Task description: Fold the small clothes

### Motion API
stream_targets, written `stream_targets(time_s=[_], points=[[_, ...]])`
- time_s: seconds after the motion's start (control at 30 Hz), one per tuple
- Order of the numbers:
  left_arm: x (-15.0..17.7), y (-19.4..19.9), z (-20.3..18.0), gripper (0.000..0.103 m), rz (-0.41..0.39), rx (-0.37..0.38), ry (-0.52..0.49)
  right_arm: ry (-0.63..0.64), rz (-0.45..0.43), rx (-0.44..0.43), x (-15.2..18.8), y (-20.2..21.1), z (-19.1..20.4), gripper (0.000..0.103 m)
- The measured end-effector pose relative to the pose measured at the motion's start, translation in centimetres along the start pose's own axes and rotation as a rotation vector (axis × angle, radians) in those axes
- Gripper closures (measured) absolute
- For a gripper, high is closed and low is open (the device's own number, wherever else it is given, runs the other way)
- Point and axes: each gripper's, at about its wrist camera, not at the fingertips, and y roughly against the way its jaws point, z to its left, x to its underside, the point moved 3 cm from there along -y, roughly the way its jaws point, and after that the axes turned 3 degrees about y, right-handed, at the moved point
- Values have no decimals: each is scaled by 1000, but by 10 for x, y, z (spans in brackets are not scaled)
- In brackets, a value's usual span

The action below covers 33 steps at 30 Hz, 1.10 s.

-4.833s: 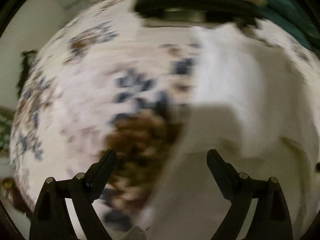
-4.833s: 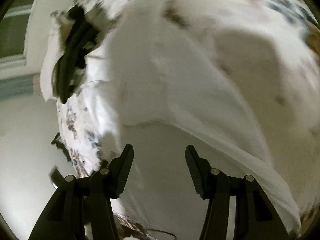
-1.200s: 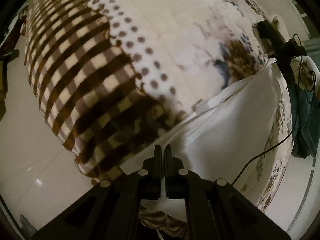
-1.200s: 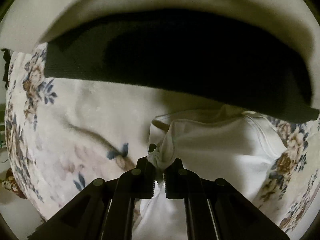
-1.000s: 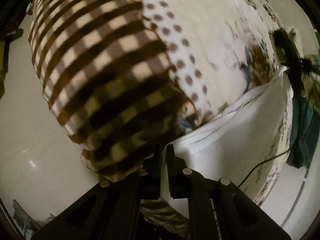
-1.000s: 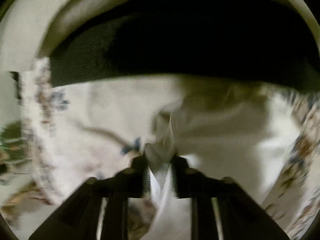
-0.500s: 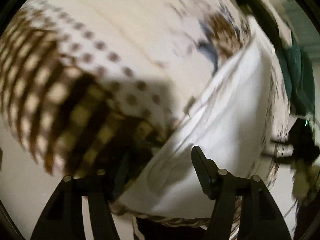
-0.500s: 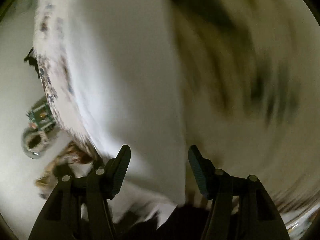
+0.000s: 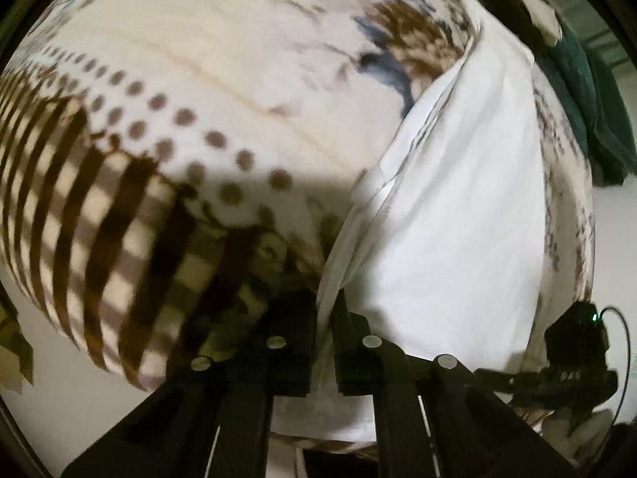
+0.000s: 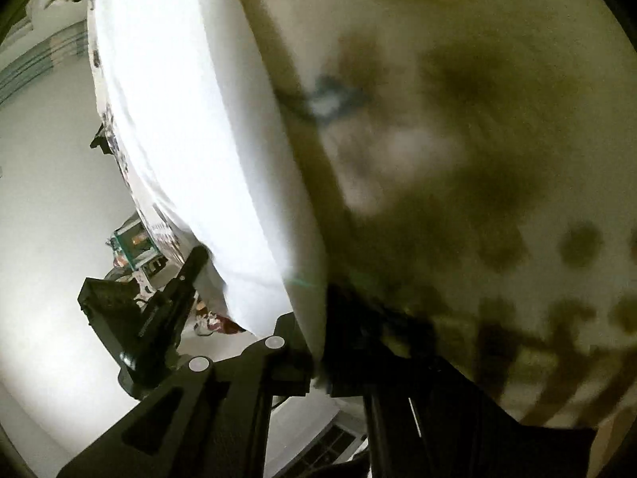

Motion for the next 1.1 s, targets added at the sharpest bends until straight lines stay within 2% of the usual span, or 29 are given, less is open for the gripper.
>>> stream_targets(time_s=[0.1, 0.3, 0.4, 0.47, 0.5, 0.53, 0.57, 0.6, 0.63, 0.7, 0.73, 0.87, 0.9, 1.0, 1.1], points=[[14, 16, 1, 100, -17, 8, 7, 0, -6, 7, 19, 8, -2, 101], [41, 25, 8, 100, 24, 33, 20, 10, -12, 51, 53, 26, -9, 102], [43, 21, 14, 96, 75, 40, 73, 48, 2, 142, 59, 39, -18, 99], [38, 22, 15, 96, 102, 37, 109, 37, 34, 138, 53, 42, -9, 91], [35, 27, 17, 95, 106, 35, 123, 41, 31, 126, 44, 47, 2, 81], [31, 32, 20, 89, 104, 19, 132, 50, 14, 117, 37, 56, 8, 57], [24, 35, 18, 85, 98, 7, 136, 61, -12, 110, 31, 66, 15, 45], [13, 43, 19, 71, 76, -4, 140, 74, -54, 97, 25, 84, 22, 33], [3, 48, 19, 58, 53, 1, 141, 79, -83, 86, 19, 98, 26, 33], [-24, 57, 15, 45, -6, 43, 146, 78, -150, 62, -5, 131, 39, 33], [-39, 58, 10, 42, -23, 77, 152, 71, -184, 56, -19, 144, 43, 33], [-114, 41, -28, 41, -49, 211, 135, 54, -312, 49, -86, 196, 62, 33], [-145, 30, -47, 41, -57, 238, 110, 68, -355, 43, -113, 212, 71, 33], [-213, 0, -97, 41, -68, 305, 38, 82, -440, 30, -185, 237, 95, 33], [-281, -36, -146, 41, -73, 334, -49, 62, -492, 36, -246, 254, 109, 33]])
